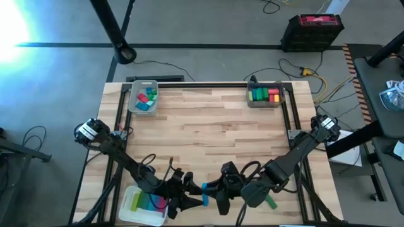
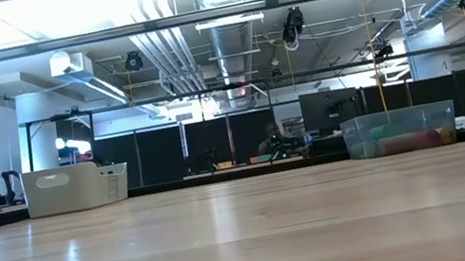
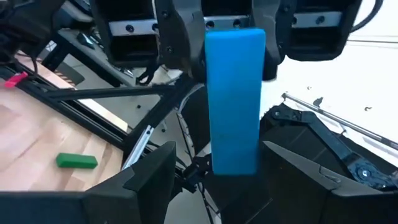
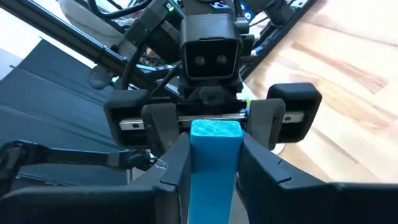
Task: Sort blocks
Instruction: Put the blue rectangular block into the white bin
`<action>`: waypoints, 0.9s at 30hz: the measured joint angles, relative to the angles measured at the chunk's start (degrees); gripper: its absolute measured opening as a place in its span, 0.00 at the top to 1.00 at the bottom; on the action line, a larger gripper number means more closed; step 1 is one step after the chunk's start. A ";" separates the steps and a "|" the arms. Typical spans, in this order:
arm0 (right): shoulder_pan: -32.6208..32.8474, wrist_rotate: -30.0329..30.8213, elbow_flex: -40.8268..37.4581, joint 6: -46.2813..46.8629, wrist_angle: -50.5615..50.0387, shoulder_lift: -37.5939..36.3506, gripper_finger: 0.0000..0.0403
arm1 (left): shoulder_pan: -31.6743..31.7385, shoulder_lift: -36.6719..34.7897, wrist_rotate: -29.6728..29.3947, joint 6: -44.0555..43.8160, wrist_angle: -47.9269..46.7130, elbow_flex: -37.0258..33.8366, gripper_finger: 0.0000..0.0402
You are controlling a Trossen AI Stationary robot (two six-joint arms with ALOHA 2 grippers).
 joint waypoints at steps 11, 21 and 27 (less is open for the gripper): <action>-1.90 1.85 -0.02 -1.46 -0.43 0.07 0.77 | 2.15 0.00 3.35 0.05 0.17 0.55 0.51; -2.13 2.46 -0.02 -2.54 -0.17 -0.02 0.77 | 2.15 -1.52 2.31 0.35 -0.28 0.09 0.68; -2.11 2.46 -0.04 -2.62 -0.62 -0.02 0.77 | 2.11 -1.92 0.31 -0.35 -1.85 0.02 0.74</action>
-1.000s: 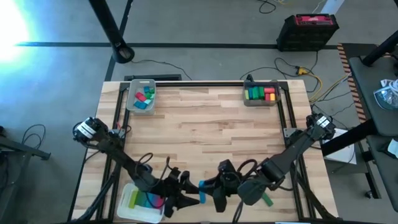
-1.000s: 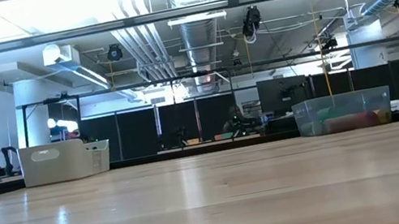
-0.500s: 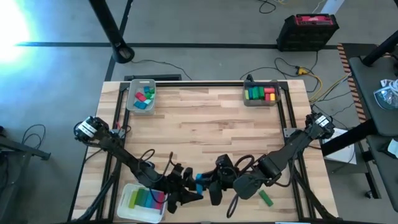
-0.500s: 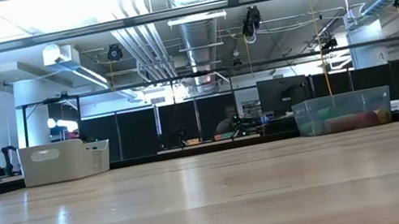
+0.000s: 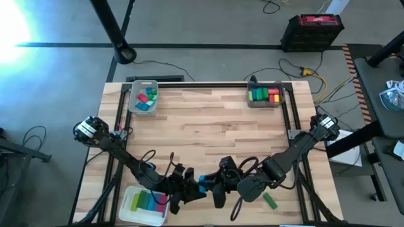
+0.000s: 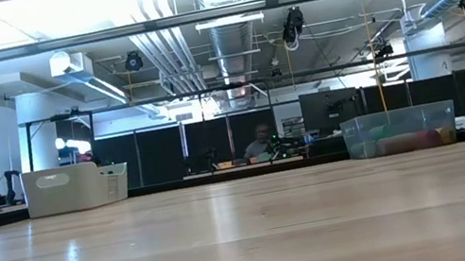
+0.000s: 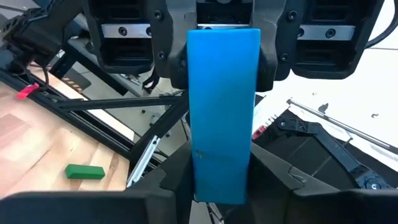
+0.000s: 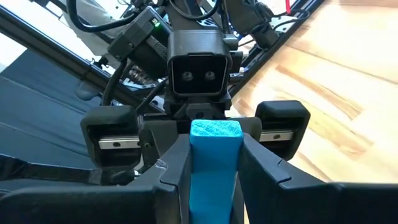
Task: Sort blocks
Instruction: Put the blue rectangular block into the white bin
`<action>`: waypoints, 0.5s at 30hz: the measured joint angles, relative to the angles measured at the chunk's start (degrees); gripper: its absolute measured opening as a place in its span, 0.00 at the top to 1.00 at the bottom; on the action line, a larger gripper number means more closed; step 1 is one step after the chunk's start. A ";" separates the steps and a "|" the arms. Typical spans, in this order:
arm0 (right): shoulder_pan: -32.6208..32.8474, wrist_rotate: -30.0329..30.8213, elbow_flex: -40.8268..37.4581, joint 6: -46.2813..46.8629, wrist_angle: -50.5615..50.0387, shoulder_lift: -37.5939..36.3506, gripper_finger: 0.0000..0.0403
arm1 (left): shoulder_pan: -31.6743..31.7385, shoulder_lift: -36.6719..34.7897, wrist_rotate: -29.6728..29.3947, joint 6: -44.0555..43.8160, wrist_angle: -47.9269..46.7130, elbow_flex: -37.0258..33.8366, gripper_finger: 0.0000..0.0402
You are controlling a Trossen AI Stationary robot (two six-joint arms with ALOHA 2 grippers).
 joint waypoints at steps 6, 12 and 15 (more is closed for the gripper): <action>0.28 -0.02 0.00 0.01 0.25 -0.02 0.77 | -0.29 0.00 1.00 0.78 -0.01 0.47 0.75; 0.66 -2.14 0.00 0.12 0.09 -0.04 0.64 | -1.08 -0.67 1.35 2.67 -3.63 1.37 0.77; 0.71 -2.23 0.00 -0.61 -0.47 -0.11 0.53 | -1.83 -3.52 1.58 2.52 -12.60 1.95 0.77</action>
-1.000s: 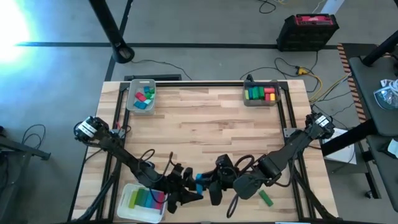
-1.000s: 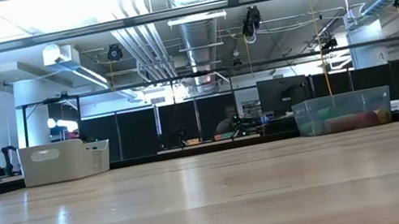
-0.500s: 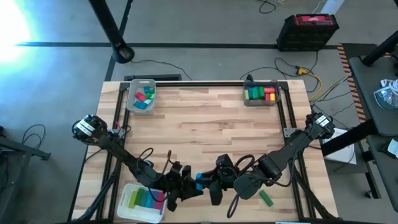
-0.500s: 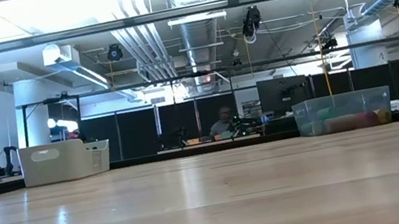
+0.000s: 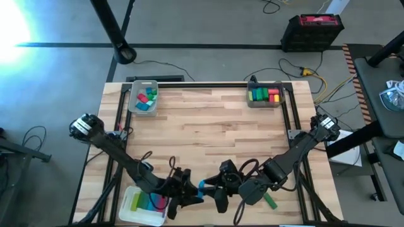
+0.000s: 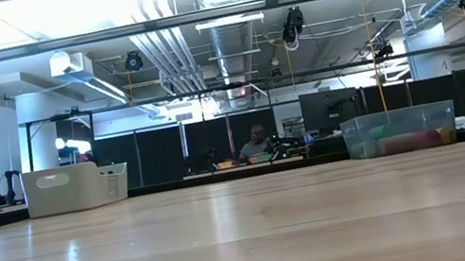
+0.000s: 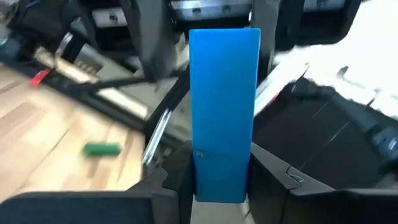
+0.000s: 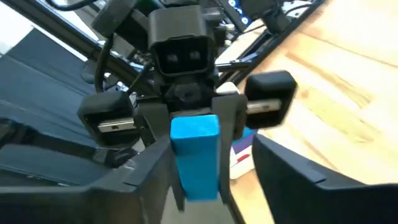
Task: Sort blocks
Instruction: Put the blue rectangular block into the white bin
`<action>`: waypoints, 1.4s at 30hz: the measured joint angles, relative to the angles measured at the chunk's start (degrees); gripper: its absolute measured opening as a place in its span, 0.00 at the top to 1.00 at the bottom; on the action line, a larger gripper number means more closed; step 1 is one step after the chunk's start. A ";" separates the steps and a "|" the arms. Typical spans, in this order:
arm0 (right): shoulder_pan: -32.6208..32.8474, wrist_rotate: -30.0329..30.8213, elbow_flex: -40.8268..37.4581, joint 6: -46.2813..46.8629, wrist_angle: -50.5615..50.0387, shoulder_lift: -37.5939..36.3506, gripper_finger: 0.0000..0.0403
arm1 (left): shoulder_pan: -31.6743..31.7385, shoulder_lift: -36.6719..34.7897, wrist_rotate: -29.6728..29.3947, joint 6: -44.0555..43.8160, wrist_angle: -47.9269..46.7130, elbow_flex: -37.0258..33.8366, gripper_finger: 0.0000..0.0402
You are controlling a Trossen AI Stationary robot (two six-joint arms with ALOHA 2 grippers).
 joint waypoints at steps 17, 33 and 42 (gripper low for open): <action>2.78 -3.29 4.43 -27.97 13.67 -0.79 0.35 | -25.97 -5.86 -6.36 -51.43 -88.24 18.70 0.77; 0.94 19.70 4.53 -32.80 33.48 8.91 0.39 | -34.71 -0.33 1.31 -90.68 -104.44 17.37 0.77; -0.27 15.05 7.32 -44.88 33.29 9.57 0.35 | -27.24 0.02 13.51 -91.74 -96.98 13.80 0.77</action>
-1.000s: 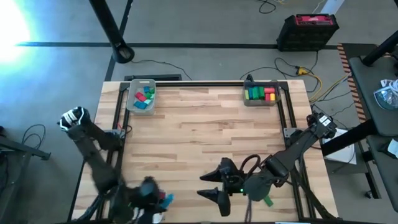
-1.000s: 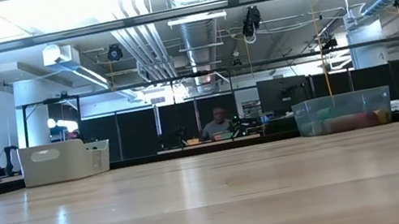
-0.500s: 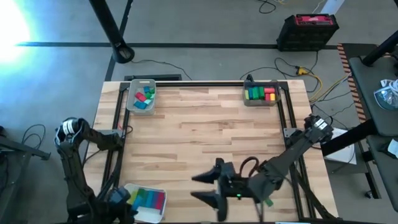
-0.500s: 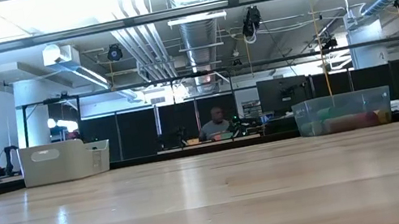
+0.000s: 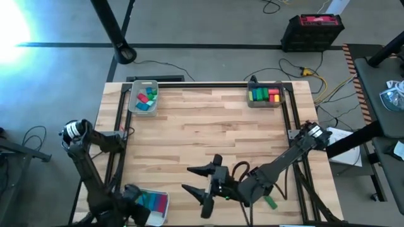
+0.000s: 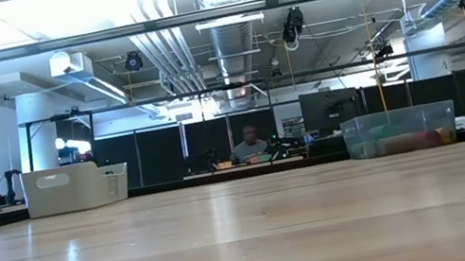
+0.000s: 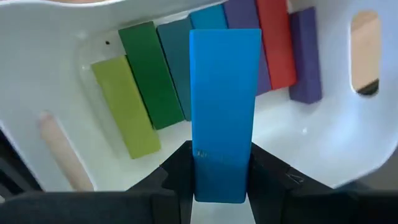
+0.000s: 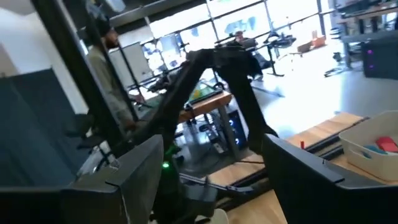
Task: Sort blocks
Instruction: Put the blue rectangular block into the white bin
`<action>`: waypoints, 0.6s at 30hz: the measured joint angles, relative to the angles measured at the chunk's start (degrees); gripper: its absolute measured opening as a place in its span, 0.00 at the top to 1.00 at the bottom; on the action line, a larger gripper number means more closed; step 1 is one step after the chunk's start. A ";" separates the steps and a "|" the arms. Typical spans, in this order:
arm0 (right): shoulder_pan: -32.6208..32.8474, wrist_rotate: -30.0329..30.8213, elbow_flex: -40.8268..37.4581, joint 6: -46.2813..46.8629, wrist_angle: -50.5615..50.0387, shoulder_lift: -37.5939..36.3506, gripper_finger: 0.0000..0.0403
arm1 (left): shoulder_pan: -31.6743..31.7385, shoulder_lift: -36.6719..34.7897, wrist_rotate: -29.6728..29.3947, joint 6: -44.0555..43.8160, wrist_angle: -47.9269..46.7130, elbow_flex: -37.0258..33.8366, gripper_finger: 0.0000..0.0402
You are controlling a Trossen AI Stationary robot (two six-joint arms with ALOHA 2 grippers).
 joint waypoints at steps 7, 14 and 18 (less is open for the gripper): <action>3.14 -9.32 1.45 0.62 -7.82 -8.20 0.40 | 6.88 0.76 6.35 -0.20 3.47 -0.51 0.77; 12.74 -11.14 1.31 4.02 -23.63 -16.18 0.46 | 8.36 1.70 13.49 -1.59 11.34 -4.84 0.77; 17.56 -10.34 1.35 13.30 -37.15 -18.86 0.46 | 9.04 1.73 13.38 -1.81 15.39 -7.66 0.77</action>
